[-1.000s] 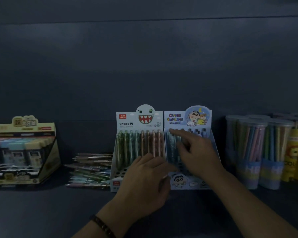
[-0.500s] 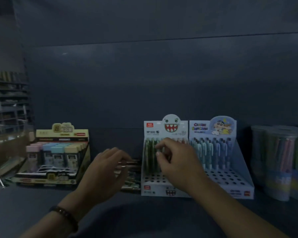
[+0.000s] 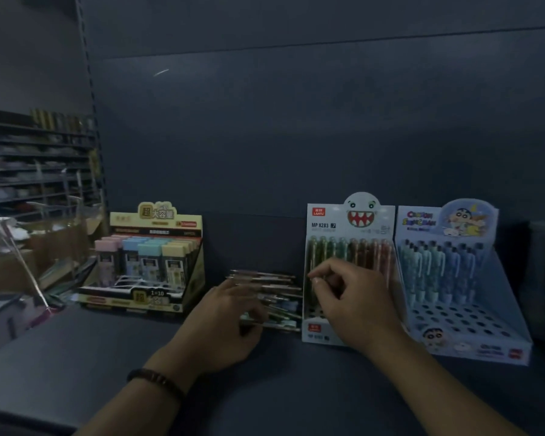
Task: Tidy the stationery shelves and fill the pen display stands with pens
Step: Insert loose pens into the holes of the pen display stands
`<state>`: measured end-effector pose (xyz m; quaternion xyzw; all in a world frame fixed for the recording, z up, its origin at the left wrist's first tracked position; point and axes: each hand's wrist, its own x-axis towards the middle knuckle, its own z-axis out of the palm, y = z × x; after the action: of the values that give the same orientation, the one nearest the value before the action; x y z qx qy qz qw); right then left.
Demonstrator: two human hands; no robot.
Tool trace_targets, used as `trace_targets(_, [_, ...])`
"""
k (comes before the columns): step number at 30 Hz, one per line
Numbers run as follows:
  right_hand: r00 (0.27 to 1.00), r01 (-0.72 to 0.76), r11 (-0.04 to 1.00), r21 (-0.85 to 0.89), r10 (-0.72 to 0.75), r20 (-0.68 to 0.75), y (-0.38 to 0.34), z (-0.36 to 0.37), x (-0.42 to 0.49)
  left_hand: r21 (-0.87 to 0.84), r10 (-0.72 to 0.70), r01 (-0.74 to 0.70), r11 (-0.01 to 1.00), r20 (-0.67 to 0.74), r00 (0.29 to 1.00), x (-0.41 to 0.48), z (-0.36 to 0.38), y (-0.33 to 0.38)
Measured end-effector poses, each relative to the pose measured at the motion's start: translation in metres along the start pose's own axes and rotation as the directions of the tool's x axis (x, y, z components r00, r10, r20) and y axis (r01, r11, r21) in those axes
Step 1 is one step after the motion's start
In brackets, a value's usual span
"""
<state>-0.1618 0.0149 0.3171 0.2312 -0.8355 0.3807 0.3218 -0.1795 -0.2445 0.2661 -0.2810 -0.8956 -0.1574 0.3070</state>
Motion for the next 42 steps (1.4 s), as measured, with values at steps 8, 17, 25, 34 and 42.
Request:
trace_targets(8, [0.997,-0.023,1.0,-0.019,0.024,0.072,0.0,0.001,-0.005,-0.012,0.026,-0.026,1.0,0.049,0.998,-0.001,0.0,0.004])
trace_targets(17, [0.968,-0.017,1.0,0.012,0.014,0.25,-0.006,0.0,-0.008,-0.08,-0.02,0.018,0.997,-0.019,1.0,0.001,-0.006,0.013])
trace_targets(25, [0.976,-0.124,0.946,0.299,0.062,0.207,-0.011,0.0,-0.005,-0.138,-0.01,0.002,0.99,-0.064,0.998,0.004,-0.009,0.027])
trace_targets(34, [0.959,-0.239,0.808,0.539,0.284,0.0,-0.007,-0.011,0.005,-0.207,-0.039,0.033,0.978,-0.025,0.999,0.007,-0.001,0.032])
trace_targets(42, [0.96,-0.093,0.85,0.519,0.216,-0.181,-0.008,-0.03,0.02,-0.15,-0.058,0.034,0.988,-0.156,0.986,0.036,-0.004,0.063])
